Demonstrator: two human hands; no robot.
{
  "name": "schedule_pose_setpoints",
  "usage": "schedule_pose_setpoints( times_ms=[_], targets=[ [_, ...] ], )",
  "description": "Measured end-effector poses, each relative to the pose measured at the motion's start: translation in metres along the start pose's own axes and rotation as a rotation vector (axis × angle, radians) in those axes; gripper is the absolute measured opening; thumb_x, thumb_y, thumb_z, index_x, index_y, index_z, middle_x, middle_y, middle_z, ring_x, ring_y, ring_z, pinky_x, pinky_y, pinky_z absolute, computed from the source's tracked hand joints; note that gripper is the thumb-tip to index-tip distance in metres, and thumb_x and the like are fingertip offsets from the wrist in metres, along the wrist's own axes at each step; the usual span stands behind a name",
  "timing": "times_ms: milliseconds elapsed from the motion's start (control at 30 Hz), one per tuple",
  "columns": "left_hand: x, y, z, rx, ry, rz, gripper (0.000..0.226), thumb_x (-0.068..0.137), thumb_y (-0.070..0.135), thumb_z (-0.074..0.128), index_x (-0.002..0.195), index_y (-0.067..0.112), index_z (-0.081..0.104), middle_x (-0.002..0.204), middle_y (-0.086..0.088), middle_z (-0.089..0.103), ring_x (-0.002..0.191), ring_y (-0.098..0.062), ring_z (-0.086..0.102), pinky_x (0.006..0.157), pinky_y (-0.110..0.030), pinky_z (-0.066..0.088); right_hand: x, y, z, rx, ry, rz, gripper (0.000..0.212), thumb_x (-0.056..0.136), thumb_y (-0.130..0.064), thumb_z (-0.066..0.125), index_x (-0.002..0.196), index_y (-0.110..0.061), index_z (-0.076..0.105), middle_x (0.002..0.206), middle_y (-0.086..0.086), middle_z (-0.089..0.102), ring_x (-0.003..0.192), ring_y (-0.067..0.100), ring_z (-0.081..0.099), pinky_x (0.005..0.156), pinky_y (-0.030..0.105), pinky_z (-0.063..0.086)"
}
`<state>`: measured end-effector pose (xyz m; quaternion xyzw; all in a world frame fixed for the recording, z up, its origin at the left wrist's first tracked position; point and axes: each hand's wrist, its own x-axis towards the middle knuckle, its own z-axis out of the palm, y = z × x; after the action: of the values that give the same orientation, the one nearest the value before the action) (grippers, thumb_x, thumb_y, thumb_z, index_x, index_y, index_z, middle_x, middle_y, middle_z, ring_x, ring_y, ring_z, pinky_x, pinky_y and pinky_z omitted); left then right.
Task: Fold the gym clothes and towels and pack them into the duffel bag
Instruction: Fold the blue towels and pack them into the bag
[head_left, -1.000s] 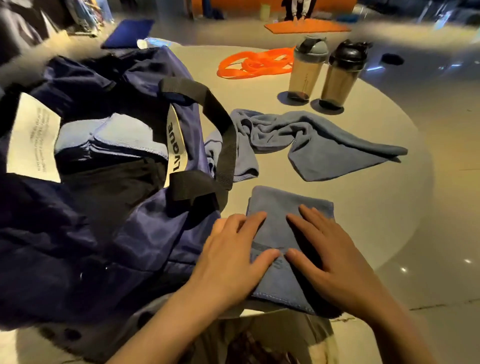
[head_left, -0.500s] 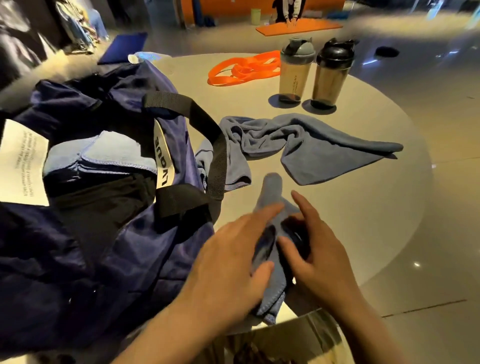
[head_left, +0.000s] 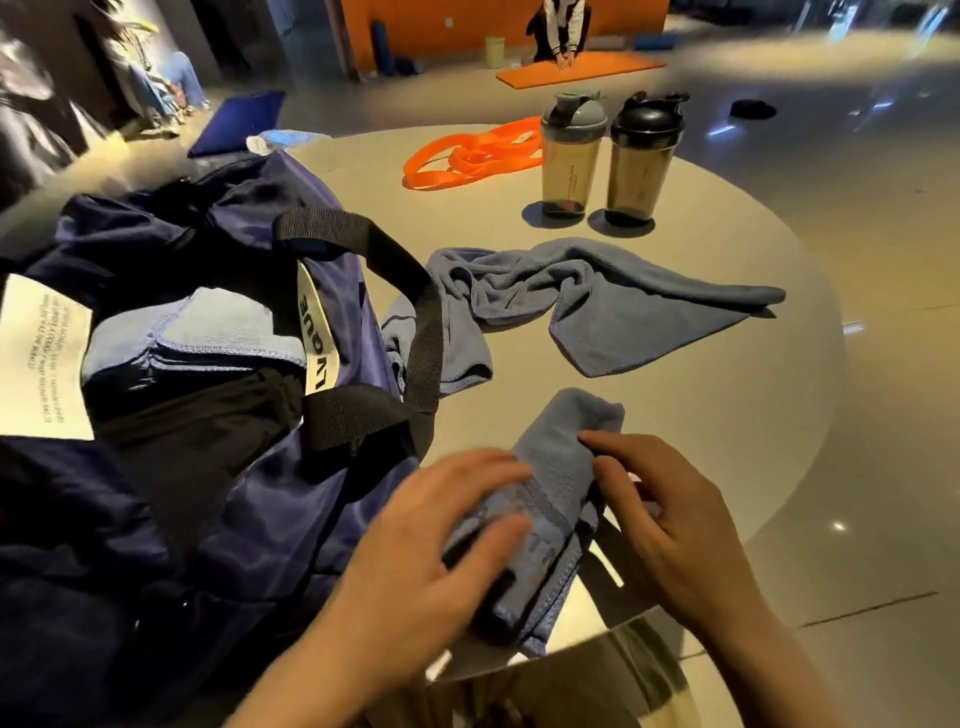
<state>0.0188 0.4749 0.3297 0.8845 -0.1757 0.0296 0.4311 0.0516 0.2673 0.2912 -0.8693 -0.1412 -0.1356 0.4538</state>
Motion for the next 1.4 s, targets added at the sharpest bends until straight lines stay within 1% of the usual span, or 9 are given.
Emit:
schedule_pose_setpoints(
  times_ms=[133,267,533,767,833,933,1067,1200,1400],
  targets=[
    [0.040,-0.008,0.004,-0.060,-0.290,-0.134,0.045,0.087,0.052,0.059,0.125,0.061,0.038,0.133,0.034,0.040,0.122,0.017,0.037,0.108,-0.018,0.035,-0.013,0.005,0.005,-0.239,0.011,0.085,0.055,0.079,-0.074,0.034,0.123,-0.048,0.053,0.100,-0.018,0.044,0.094,0.003,0.043,0.075,0.013,0.035],
    [0.056,-0.003,0.014,-0.038,-0.496,-0.136,0.075,0.083,0.042,0.071,0.135,0.061,0.020,0.146,0.021,0.034,0.131,-0.001,0.037,0.108,-0.024,0.034,-0.016,0.004,-0.004,-0.330,-0.137,0.136,0.054,0.075,-0.083,0.020,0.126,-0.070,0.022,0.096,-0.016,0.041,0.091,0.004,0.043,0.074,0.017,0.038],
    [0.040,-0.006,0.021,-0.397,-0.275,-0.081,0.090,0.067,0.031,0.079,0.140,0.054,0.030,0.143,0.016,0.037,0.130,0.002,0.040,0.109,-0.029,0.039,-0.005,-0.016,-0.007,-0.267,-0.194,0.108,0.058,0.074,-0.082,0.007,0.128,-0.074,-0.012,0.094,-0.010,0.060,0.081,0.005,0.055,0.069,0.021,0.045],
    [0.026,0.007,0.001,-0.573,-0.151,-0.047,0.090,0.071,0.004,0.078,0.142,0.042,0.038,0.146,0.008,0.041,0.132,-0.012,0.044,0.109,-0.043,0.039,0.003,-0.047,-0.006,0.251,-0.189,0.256,0.053,0.072,-0.072,0.031,0.116,-0.084,0.005,0.083,-0.020,0.070,0.076,-0.002,0.067,0.062,0.009,0.049],
    [0.021,0.011,-0.005,-0.583,-0.138,-0.038,0.091,0.072,0.002,0.077,0.143,0.041,0.037,0.146,0.010,0.041,0.133,-0.011,0.044,0.109,-0.042,0.039,0.006,-0.051,-0.004,0.417,-0.163,0.164,0.053,0.074,-0.077,0.043,0.122,-0.079,0.020,0.105,-0.033,0.065,0.094,-0.006,0.065,0.071,0.009,0.050],
    [0.013,0.018,-0.013,-0.587,-0.136,-0.075,0.090,0.075,0.008,0.079,0.141,0.050,0.035,0.146,0.015,0.041,0.131,-0.008,0.046,0.106,-0.039,0.042,0.009,-0.056,0.001,0.524,-0.102,0.044,0.055,0.077,-0.067,0.057,0.130,-0.059,0.042,0.128,-0.036,0.051,0.116,-0.005,0.054,0.084,0.014,0.050],
    [0.002,0.026,-0.039,-0.272,-0.030,-0.078,0.088,0.078,0.031,0.078,0.138,0.064,0.022,0.142,0.031,0.034,0.130,0.005,0.040,0.107,-0.032,0.040,0.023,-0.072,0.012,0.563,-0.084,-0.005,0.044,0.084,-0.033,0.058,0.121,-0.054,0.050,0.122,-0.036,0.053,0.112,-0.006,0.056,0.080,0.017,0.053],
    [-0.014,0.026,-0.090,-0.086,0.101,-0.100,0.081,0.076,0.047,0.073,0.136,0.067,0.022,0.137,0.036,0.036,0.124,0.010,0.043,0.102,-0.024,0.042,0.052,-0.103,0.032,0.650,-0.343,-0.080,0.062,0.075,-0.043,0.076,0.127,-0.059,0.045,0.131,-0.037,0.046,0.117,-0.007,0.053,0.079,0.019,0.054],
    [-0.034,-0.014,-0.190,0.163,0.434,-0.192,0.043,0.074,0.053,0.070,0.115,0.051,0.061,0.126,0.028,0.050,0.112,0.004,0.054,0.092,-0.012,0.043,0.100,-0.146,0.077,0.771,-0.570,-0.046,0.066,0.070,-0.015,0.071,0.122,-0.052,0.055,0.124,-0.030,0.055,0.113,-0.001,0.058,0.083,0.024,0.055]
  ],
)
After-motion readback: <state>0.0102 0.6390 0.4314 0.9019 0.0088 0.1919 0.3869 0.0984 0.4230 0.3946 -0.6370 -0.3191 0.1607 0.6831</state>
